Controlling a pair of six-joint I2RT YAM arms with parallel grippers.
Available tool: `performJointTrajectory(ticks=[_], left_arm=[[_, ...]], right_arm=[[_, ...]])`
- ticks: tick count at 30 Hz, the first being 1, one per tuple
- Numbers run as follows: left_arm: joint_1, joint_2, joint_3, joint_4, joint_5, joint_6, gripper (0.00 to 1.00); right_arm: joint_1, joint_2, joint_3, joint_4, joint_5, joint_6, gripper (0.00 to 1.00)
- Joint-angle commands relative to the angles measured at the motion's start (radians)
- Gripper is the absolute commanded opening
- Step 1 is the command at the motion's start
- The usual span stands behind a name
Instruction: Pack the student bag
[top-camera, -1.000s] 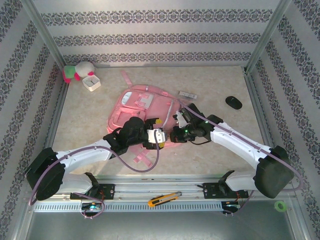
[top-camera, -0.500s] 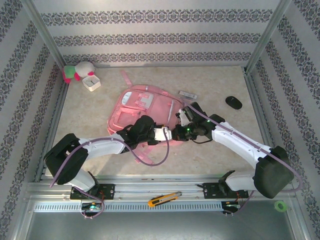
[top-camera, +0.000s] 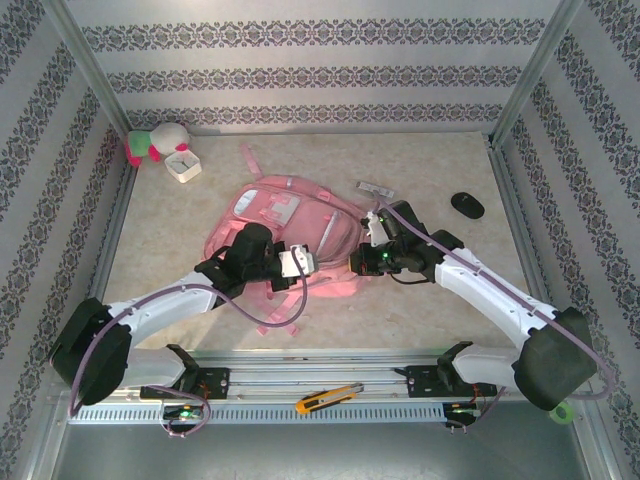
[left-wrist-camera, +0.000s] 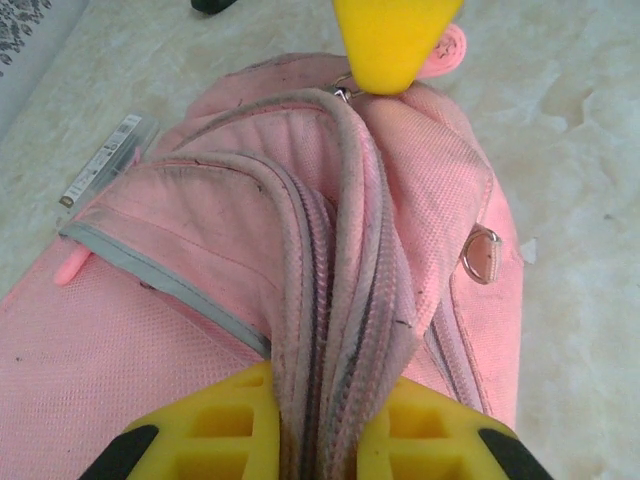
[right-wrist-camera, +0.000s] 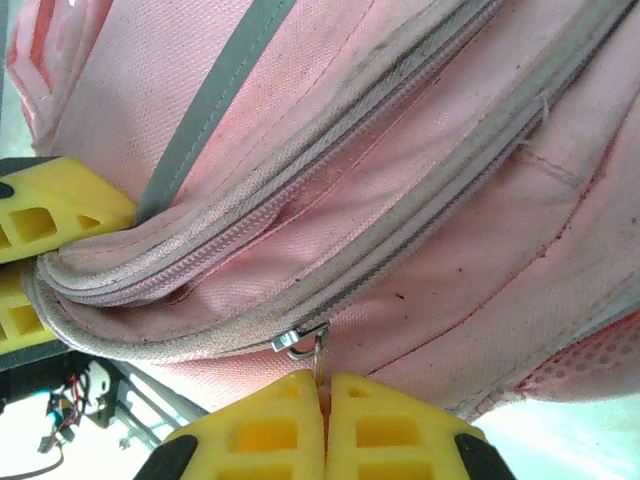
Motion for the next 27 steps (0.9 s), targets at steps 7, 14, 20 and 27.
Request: performJointTrajectory(ticks=[7,14,20,27], left_arm=[[0.048,-0.090,-0.002,-0.070,0.208,-0.104,0.00],[0.069,-0.135,-0.007,-0.044,0.234,-0.151,0.00],[0.101,-0.161,-0.041,0.041,0.252,-0.222,0.00],[0.168,-0.199,-0.058,-0.045,0.252,-0.153,0.00]], right_arm=[[0.018,0.014,-0.078,0.100,-0.040,-0.036,0.02],[0.018,0.031,-0.108,0.156,-0.045,-0.030,0.17],[0.023,0.024,-0.148,0.236,-0.076,0.006,0.22],[-0.021,-0.052,-0.150,0.096,0.055,-0.021,0.00]])
